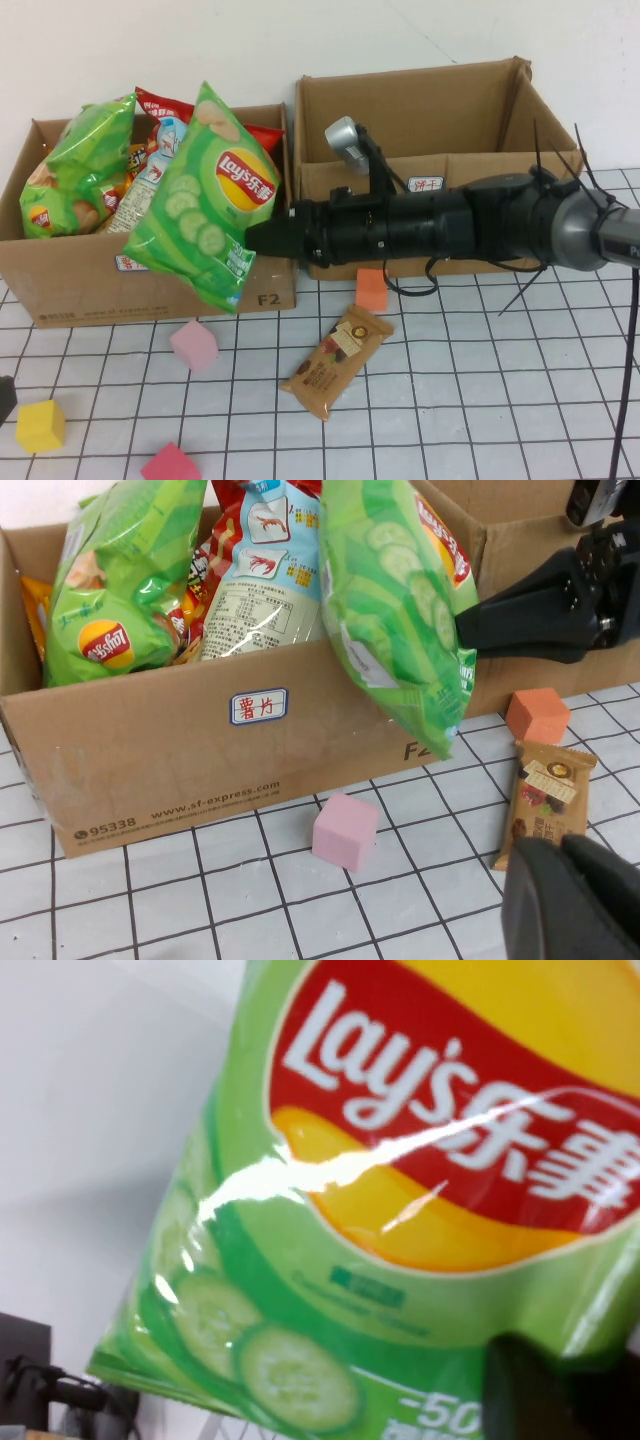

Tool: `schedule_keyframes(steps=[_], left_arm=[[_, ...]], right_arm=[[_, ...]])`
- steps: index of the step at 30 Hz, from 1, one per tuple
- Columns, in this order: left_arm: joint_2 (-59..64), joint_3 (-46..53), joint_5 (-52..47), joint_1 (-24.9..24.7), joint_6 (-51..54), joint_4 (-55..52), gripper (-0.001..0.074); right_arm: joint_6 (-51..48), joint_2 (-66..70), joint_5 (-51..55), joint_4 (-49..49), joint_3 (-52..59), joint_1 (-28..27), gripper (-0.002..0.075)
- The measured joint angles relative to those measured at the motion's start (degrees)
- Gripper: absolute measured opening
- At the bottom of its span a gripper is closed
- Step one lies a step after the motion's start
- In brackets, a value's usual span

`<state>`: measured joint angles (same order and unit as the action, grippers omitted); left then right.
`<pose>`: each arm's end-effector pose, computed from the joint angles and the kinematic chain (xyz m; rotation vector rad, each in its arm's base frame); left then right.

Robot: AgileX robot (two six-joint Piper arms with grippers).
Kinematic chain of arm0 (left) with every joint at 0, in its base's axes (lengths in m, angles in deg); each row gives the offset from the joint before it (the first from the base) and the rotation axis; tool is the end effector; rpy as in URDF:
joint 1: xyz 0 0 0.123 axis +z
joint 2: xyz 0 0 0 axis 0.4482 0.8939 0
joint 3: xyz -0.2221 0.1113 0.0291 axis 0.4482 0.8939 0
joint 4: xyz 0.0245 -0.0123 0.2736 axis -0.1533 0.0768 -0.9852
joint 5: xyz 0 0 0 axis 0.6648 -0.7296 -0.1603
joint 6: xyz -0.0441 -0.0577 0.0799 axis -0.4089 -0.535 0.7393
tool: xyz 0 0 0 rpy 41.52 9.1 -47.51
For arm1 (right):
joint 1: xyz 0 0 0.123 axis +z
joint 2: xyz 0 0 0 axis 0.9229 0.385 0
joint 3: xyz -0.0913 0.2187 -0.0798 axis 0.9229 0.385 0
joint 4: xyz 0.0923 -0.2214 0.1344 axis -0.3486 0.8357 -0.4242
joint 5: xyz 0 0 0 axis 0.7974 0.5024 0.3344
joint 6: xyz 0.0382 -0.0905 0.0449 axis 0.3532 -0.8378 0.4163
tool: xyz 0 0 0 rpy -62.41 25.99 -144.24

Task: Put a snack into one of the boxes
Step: Place the potato chip in the potato chip box

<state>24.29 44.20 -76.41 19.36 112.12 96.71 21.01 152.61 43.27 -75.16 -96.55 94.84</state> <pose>0.1459 -0.0448 0.2962 0.2600 1.8501 -0.3329 0.4009 0.2922 0.1465 -0.3531 2.1598 1.4461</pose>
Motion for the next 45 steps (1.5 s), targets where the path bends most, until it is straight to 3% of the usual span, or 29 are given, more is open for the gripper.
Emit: schedule_keyframes(steps=[2, 7, 20, 31, 37, 39, 41, 45], left_arm=[[0.0, 0.0, 0.0, 0.0, 0.0, 0.0, -0.0001], [0.0, 0.0, 0.0, 0.0, 0.0, 0.0, -0.0001], [0.0, 0.0, 0.0, 0.0, 0.0, 0.0, -0.0001], [0.0, 0.0, 0.0, 0.0, 0.0, 0.0, -0.0001], [0.0, 0.0, 0.0, 0.0, 0.0, -0.1, -0.0001], [0.0, 0.0, 0.0, 0.0, 0.0, -0.1, -0.0001], [0.0, 0.0, 0.0, 0.0, 0.0, -0.1, -0.0002], [0.0, 0.0, 0.0, 0.0, 0.0, -0.2, -0.0001]], right_arm=[[0.7, 0.1, 0.6, 0.0, 0.0, 0.0, 0.0051], [0.6, -0.4, 0.6, 0.0, 0.0, 0.0, 0.001], [-4.0, -4.9, 0.4, 0.0, -7.2, 0.0, 0.0002], [-9.2, -4.9, -10.9, 0.0, -13.9, 0.0, 0.0], [-10.9, -1.6, -11.1, -0.1, -14.1, 0.0, 0.0001], [-10.9, -0.2, -10.7, -0.1, -14.1, 0.1, 0.0028], [-11.0, 0.8, -9.5, -0.1, -14.1, 0.2, 0.0105], [-11.1, 1.5, -8.1, -0.1, -14.1, 0.3, 0.0393]])
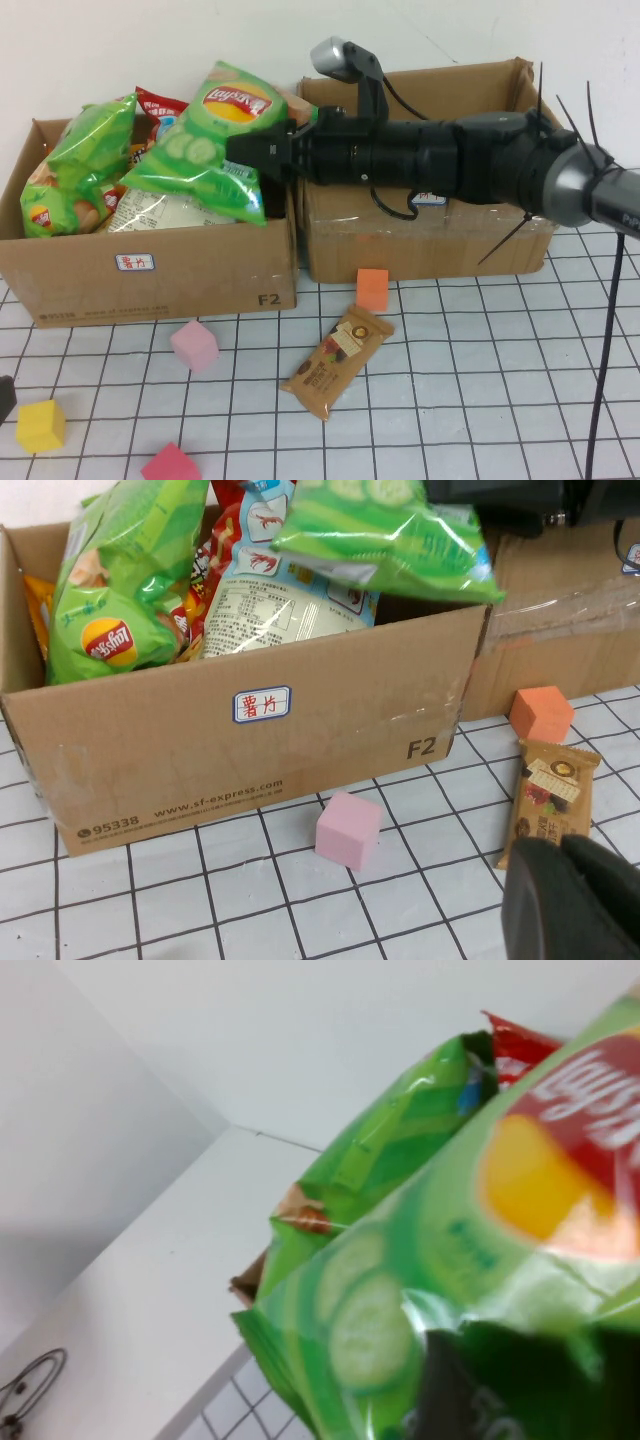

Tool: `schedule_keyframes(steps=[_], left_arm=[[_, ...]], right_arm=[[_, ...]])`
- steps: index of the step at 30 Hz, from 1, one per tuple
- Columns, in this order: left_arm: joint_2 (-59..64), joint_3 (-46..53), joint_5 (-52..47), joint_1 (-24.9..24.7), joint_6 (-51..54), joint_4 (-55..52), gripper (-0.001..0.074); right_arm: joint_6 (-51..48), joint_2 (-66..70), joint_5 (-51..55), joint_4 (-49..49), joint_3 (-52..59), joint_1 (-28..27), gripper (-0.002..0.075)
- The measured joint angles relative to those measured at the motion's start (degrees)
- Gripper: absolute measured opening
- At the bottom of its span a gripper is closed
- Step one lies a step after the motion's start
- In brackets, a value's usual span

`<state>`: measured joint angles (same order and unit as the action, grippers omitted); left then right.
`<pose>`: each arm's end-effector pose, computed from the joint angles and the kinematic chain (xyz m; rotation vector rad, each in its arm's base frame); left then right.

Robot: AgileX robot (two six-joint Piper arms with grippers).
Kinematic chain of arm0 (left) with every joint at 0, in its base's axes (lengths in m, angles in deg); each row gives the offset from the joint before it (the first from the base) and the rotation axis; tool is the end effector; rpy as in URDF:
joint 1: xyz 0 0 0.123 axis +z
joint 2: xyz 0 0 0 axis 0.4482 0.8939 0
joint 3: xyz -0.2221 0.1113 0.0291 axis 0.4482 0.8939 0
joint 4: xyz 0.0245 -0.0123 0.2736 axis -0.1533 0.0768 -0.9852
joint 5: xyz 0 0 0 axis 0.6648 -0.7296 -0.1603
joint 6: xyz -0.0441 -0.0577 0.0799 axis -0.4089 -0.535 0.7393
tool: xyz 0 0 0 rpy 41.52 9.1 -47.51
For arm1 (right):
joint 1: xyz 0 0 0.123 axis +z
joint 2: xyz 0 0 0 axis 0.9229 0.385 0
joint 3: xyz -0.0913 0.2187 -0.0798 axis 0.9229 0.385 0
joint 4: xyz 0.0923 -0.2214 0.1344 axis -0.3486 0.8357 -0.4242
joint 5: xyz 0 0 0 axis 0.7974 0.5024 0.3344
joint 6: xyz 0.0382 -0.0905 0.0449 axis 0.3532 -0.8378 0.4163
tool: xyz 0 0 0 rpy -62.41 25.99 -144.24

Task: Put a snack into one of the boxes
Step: Place the potato chip in the potato chip box

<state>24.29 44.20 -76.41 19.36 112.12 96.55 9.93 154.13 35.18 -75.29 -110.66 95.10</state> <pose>0.1460 -0.0447 0.2961 0.2614 1.8504 -0.3300 0.4405 0.3023 0.2104 -0.5056 1.8650 1.2000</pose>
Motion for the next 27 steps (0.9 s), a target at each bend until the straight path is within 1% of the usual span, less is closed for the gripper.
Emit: schedule_keyframes(steps=[1, 2, 4, 5, 14, 20, 24, 27], left_arm=[[0.0, 0.0, 0.0, 0.0, 0.0, 0.0, -0.0001], [0.0, 0.0, 0.0, 0.0, 0.0, 0.0, -0.0001], [0.0, 0.0, 0.0, 0.0, 0.0, 0.0, -0.0001], [0.0, 0.0, 0.0, 0.0, 0.0, 0.0, -0.0001], [0.0, 0.0, 0.0, 0.0, 0.0, 0.0, -0.0001], [0.0, 0.0, -0.4, 0.0, 0.1, 0.0, -0.0001], [0.0, 0.0, -1.1, 0.0, 0.2, 0.0, -0.0001], [0.0, 0.0, -1.6, 0.0, 0.2, -0.1, -0.0001]], right_arm=[[0.0, 0.0, 0.7, 0.0, 0.0, 0.0, 0.0466], [0.0, -0.1, 1.4, 0.0, 0.0, 0.0, 0.0523], [0.0, -0.7, 2.2, 0.0, 0.0, 0.0, 0.0575], [0.0, -1.2, 2.4, 0.1, 0.0, 0.0, 0.0584], [-0.5, -6.7, 4.3, 1.4, -0.1, 0.0, 0.059], [1.8, -6.7, 4.9, 9.3, -0.1, 0.0, 0.0591], [2.3, -6.7, 6.3, 11.9, -0.1, 0.0, 0.0591], [2.7, -6.7, 7.8, 14.2, -0.1, 0.0, 0.0568]])
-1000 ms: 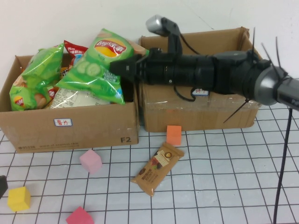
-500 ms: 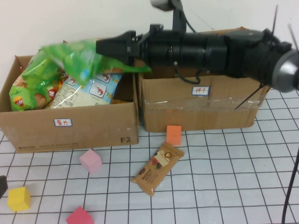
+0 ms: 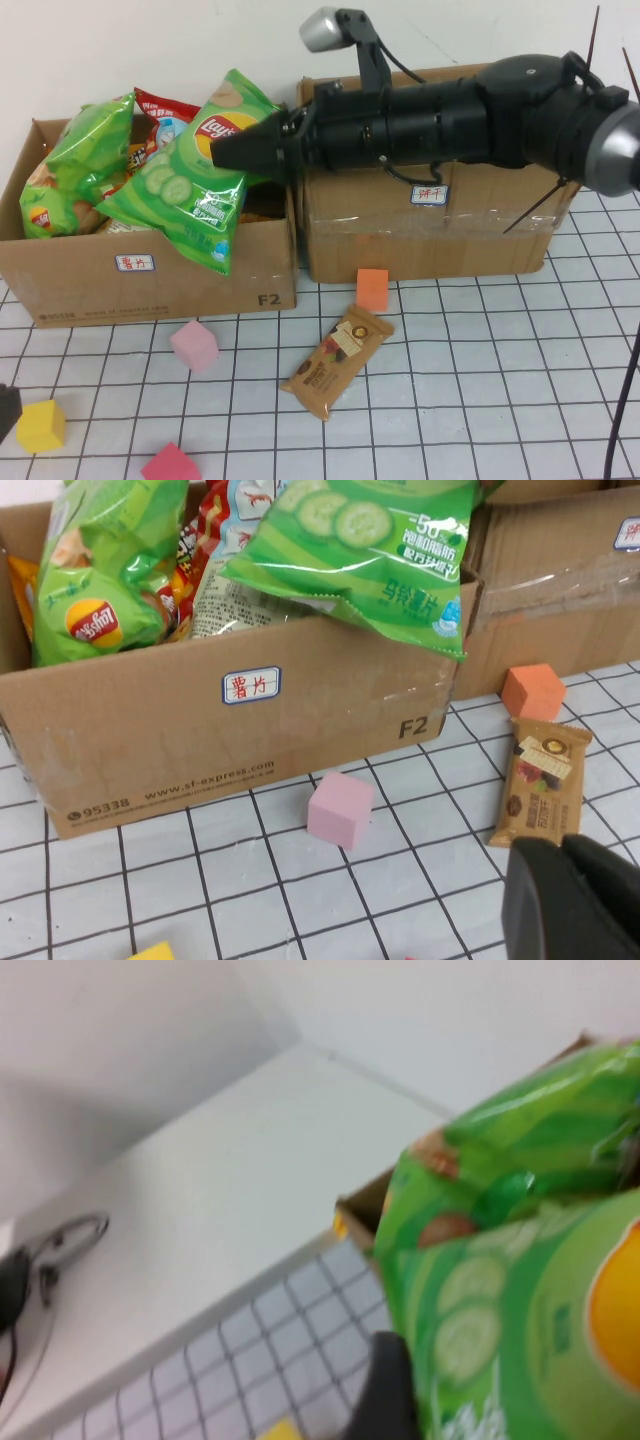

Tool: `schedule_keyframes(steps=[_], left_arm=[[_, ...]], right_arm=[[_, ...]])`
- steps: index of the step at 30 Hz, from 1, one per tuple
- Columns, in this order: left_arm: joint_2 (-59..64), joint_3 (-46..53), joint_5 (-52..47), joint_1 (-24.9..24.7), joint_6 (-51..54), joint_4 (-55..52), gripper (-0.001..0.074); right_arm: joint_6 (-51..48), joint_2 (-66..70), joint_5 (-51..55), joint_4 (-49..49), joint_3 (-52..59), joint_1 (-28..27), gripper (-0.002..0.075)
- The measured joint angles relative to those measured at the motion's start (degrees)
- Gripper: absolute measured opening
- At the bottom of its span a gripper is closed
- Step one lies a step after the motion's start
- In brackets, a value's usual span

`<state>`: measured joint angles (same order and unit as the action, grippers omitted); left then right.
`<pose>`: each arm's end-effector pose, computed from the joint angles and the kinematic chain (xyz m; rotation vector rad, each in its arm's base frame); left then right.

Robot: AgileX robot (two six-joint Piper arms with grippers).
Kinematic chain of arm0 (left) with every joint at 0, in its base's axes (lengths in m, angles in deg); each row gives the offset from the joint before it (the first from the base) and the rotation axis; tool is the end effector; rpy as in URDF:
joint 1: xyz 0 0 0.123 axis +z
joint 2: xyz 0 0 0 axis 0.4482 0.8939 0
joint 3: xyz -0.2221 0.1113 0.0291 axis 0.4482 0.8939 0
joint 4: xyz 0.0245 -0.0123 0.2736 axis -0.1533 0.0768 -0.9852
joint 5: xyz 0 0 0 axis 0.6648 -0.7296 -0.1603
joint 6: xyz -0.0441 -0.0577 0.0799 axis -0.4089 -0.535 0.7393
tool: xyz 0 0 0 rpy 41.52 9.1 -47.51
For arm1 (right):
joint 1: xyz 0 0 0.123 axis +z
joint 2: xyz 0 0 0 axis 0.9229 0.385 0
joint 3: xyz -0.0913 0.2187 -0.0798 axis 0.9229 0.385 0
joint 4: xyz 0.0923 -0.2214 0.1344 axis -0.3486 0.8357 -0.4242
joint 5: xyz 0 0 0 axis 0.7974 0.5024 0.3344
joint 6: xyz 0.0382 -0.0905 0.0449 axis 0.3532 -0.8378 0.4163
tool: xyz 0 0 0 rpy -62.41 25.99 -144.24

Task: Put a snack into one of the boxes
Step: Place the potato chip in the potato chip box, then pick up the biscuit

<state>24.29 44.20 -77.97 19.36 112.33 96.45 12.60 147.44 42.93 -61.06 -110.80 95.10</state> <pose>0.1448 -0.0456 0.2936 0.2780 1.8734 -0.3333 0.4121 0.3000 0.2576 -0.8254 1.7849 1.1458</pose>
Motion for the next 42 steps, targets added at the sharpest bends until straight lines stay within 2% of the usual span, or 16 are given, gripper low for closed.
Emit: schedule_keyframes(steps=[3, 8, 10, 14, 17, 19, 25, 29, 32, 34, 40, 42], left_arm=[[0.0, 0.0, -0.6, 0.0, 0.0, -0.1, -0.0001], [0.0, 0.0, -1.5, 0.0, 0.0, -0.6, -0.0001], [0.0, 0.0, -1.6, 0.0, 0.0, -0.8, -0.0001], [0.0, 0.0, -1.6, 0.0, 0.0, -1.7, -0.0001], [0.0, 0.0, -1.8, 0.0, 0.0, -2.2, -0.0001], [0.0, 0.0, -1.9, 0.0, 0.0, -2.3, -0.0001], [0.0, 0.0, -2.3, 0.0, -0.2, -2.8, -0.0001], [0.0, 0.0, -2.7, 0.0, -0.2, -3.5, -0.0001], [0.0, 0.0, -2.9, 0.0, -0.2, -3.9, -0.0001], [0.0, 0.0, -3.1, 0.0, -0.2, -4.0, -0.0001], [0.0, 0.0, -5.8, 0.0, -0.2, -4.4, -0.0001], [0.0, 0.0, -6.7, 0.0, -0.2, -4.6, -0.0001]], right_arm=[[1.4, -0.6, 3.1, 4.3, 0.0, -0.2, 0.0461], [5.6, -5.1, 11.3, 20.8, 0.0, -0.6, 0.011], [7.8, -7.1, 15.1, 29.8, 0.0, -0.6, 0.0049], [9.5, -9.1, 23.5, 48.3, 0.0, 0.3, 0.0014], [6.2, -9.1, 25.7, 57.9, 1.2, 1.7, 0.0008], [2.4, -9.0, 26.0, 60.2, 3.4, 2.6, 0.0007], [-14.9, -8.9, 21.1, 62.3, 11.7, 5.8, 0.0006], [-27.4, -8.8, 14.5, 62.0, 12.6, 7.7, 0.0006], [-31.2, -7.8, 8.1, 59.8, 12.6, 8.1, 0.0022], [-30.8, -6.6, 5.1, 59.6, 12.6, 8.1, 0.0079], [-25.0, -2.5, 3.1, 62.1, 12.7, 8.3, 0.0393], [-24.3, -1.7, 2.7, 62.7, 12.8, 8.5, 0.0437]])
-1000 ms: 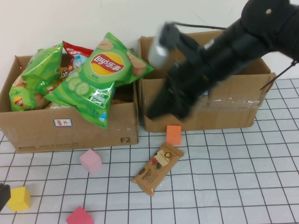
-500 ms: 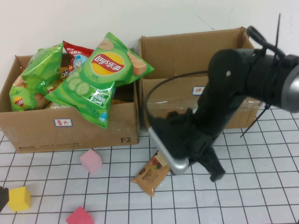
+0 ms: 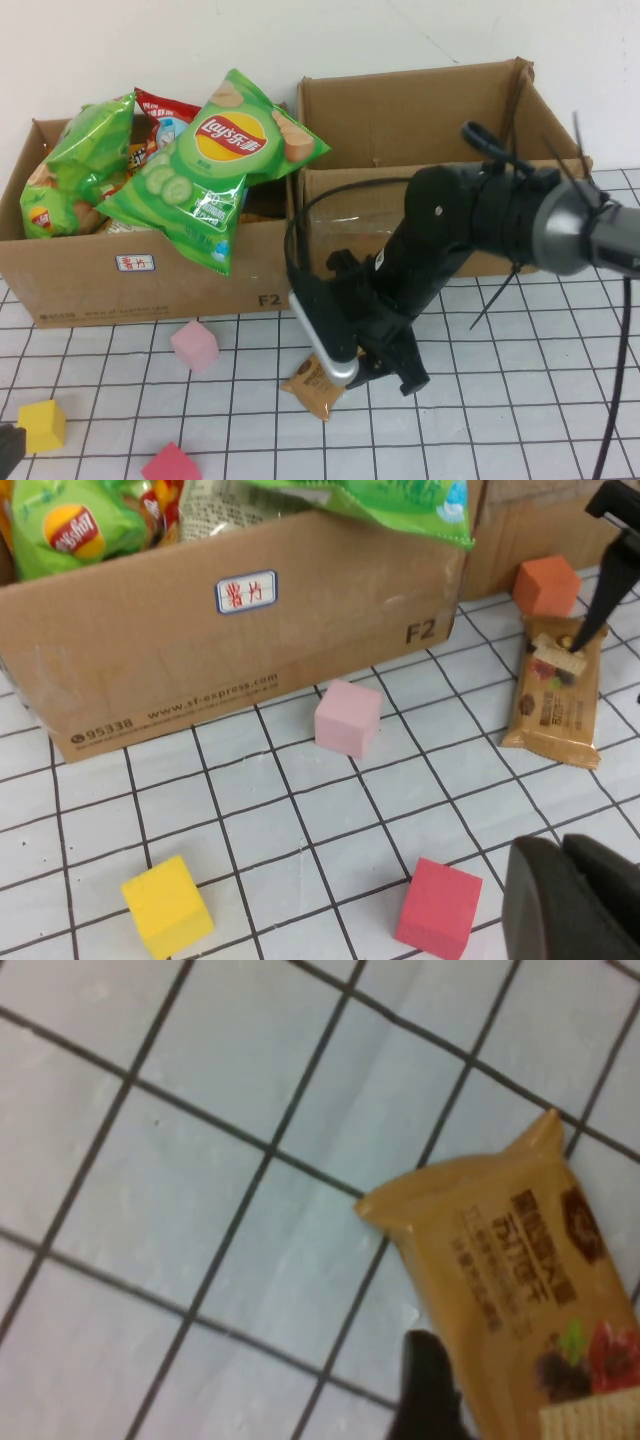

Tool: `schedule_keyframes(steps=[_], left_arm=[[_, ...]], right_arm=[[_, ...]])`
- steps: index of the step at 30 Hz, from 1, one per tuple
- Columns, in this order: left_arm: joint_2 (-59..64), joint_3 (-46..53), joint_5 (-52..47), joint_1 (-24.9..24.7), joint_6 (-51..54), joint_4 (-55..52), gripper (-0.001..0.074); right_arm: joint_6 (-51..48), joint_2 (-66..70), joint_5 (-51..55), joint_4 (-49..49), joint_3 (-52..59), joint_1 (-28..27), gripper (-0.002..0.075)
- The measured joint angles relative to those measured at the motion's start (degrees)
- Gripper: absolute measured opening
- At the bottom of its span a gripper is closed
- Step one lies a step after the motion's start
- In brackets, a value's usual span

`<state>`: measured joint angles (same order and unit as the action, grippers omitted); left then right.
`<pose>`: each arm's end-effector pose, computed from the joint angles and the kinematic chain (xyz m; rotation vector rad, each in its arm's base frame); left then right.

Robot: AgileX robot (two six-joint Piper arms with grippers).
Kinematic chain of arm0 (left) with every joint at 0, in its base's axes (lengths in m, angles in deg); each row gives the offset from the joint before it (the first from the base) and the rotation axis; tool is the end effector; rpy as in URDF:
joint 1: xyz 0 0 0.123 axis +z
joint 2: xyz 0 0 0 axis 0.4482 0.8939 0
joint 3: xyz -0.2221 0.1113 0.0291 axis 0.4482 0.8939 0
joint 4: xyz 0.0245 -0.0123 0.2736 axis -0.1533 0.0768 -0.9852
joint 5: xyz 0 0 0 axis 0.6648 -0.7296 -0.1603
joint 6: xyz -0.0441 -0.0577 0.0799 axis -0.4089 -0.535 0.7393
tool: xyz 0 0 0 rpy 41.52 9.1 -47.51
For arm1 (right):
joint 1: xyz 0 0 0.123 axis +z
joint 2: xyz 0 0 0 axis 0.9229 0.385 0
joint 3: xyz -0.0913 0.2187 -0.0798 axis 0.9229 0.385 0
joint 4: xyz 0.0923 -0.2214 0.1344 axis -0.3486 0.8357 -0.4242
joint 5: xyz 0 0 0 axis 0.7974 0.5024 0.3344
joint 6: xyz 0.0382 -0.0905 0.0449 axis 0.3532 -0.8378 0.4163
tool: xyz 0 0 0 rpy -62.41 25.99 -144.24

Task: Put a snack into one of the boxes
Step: Pick up the biscuit

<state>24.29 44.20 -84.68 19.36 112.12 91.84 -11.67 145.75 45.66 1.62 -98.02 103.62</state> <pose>0.1398 -0.0446 0.2809 0.3633 1.9844 -0.2800 0.3491 0.2892 0.1389 -2.3123 1.3499 0.1082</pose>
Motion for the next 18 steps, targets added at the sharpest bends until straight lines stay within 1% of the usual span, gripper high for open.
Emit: schedule_keyframes(steps=[4, 11, 15, 18], left_arm=[[0.0, 0.0, -0.2, 0.0, 0.0, 0.0, -0.0001], [0.0, 0.0, -0.3, 0.0, 0.2, 0.0, -0.0001], [0.0, 0.0, -0.9, 0.0, 0.2, 0.0, -0.0001], [0.0, 0.0, -1.5, 0.0, 0.2, 0.0, -0.0001]], right_arm=[[1.1, 1.6, -1.9, 0.0, 0.0, 0.1, 0.0467], [4.8, 5.3, -3.9, 1.3, -3.0, 0.2, 0.0475], [9.8, 7.3, -4.3, 1.5, -6.4, 0.2, 0.0475], [14.9, 8.3, -5.2, -1.4, -8.2, 0.3, 0.0474]])
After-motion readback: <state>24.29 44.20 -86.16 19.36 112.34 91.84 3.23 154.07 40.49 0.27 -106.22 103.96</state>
